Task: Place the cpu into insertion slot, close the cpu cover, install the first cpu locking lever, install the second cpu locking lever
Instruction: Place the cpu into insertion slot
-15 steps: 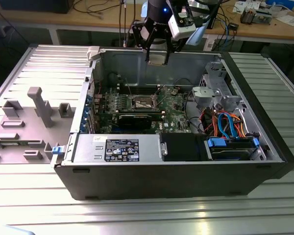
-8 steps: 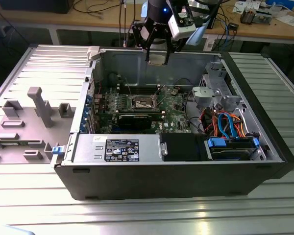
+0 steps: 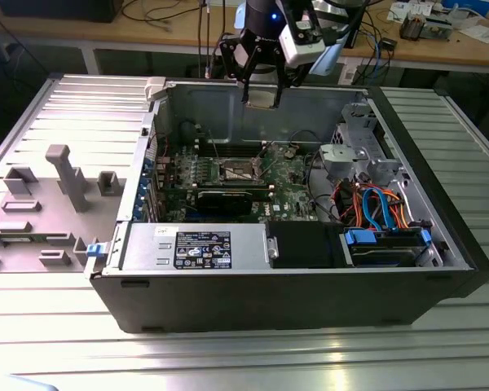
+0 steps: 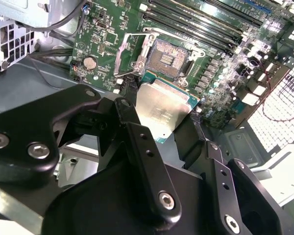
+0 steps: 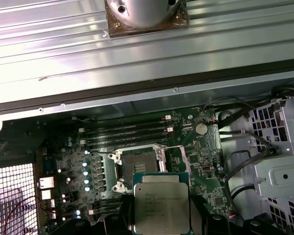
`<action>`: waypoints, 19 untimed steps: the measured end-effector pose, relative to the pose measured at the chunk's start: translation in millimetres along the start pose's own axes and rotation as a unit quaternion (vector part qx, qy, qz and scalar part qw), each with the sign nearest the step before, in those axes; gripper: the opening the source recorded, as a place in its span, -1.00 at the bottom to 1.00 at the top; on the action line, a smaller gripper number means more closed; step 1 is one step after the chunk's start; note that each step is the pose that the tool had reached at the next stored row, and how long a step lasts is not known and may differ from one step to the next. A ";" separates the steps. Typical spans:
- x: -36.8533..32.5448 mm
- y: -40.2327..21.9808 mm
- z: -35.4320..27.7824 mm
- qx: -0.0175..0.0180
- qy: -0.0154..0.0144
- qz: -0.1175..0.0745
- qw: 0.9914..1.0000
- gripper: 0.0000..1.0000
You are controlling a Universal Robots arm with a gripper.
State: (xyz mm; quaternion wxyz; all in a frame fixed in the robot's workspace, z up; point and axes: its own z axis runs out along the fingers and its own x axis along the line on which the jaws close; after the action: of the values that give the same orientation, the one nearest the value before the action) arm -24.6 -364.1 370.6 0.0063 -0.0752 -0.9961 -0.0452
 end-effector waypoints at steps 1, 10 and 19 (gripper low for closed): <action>0.0 0.0 0.0 0.000 0.000 0.004 1.000 0.09; -0.3 -1.4 0.3 -0.001 -0.003 0.030 1.000 0.09; -0.3 -1.6 1.9 -0.002 -0.008 0.090 0.996 0.09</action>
State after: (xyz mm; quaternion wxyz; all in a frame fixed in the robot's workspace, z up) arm -24.5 -365.6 368.5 0.0022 -0.1646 -0.9853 -0.0456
